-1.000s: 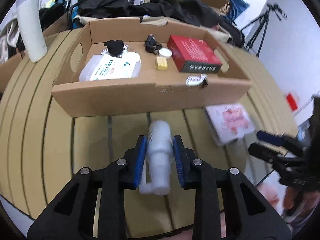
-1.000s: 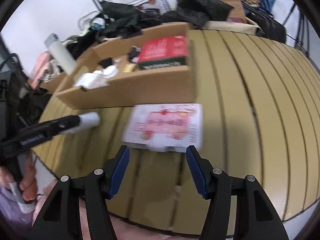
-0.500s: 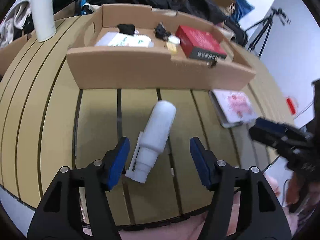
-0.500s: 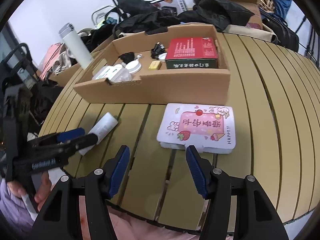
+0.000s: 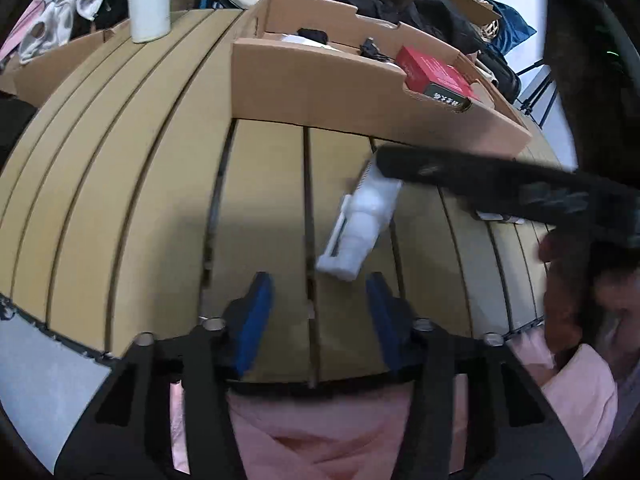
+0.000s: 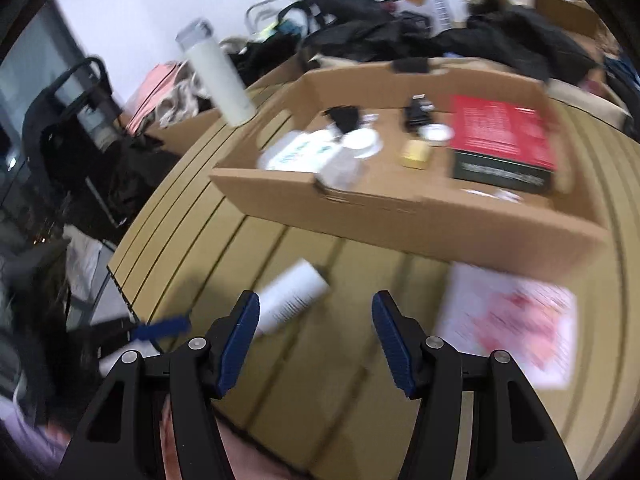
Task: Organize objects
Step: 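Lower the white bottle onto the table and grasp it with the right tool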
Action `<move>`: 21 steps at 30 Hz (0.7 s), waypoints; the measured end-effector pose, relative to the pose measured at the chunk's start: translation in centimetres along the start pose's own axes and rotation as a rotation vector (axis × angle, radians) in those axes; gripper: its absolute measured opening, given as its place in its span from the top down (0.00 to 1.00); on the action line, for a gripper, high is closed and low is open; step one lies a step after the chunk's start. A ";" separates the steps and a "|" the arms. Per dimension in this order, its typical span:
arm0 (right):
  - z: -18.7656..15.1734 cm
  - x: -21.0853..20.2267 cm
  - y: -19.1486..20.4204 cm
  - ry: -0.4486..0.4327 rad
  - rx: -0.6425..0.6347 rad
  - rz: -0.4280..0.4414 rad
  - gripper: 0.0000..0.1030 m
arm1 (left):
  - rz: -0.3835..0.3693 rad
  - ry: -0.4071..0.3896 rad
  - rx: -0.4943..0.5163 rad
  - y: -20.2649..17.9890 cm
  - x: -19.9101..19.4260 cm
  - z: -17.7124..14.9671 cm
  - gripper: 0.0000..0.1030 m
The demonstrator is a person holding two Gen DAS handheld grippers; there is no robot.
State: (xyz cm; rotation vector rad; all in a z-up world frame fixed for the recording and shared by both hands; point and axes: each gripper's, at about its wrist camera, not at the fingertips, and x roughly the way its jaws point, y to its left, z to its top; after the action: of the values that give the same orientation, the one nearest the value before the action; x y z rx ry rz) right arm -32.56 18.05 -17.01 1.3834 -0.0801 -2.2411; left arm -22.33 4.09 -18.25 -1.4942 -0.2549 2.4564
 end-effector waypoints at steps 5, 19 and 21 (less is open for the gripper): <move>-0.9 1.1 -0.8 0.008 0.057 -0.008 0.46 | -0.080 0.001 -0.027 -0.3 0.9 0.5 0.84; -5.9 -3.6 -5.4 -0.050 0.289 0.027 0.53 | -0.156 -0.020 -0.011 -2.4 1.7 0.8 0.86; -6.6 -3.8 -6.0 -0.059 0.317 0.054 0.53 | -0.165 -0.020 -0.022 -2.5 1.9 1.1 0.86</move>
State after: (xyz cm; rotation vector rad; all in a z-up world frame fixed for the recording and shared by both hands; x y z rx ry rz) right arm -27.87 26.29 -18.91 1.4514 -0.5060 -2.2959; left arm -23.85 7.02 -18.68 -1.3983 -0.3943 2.3464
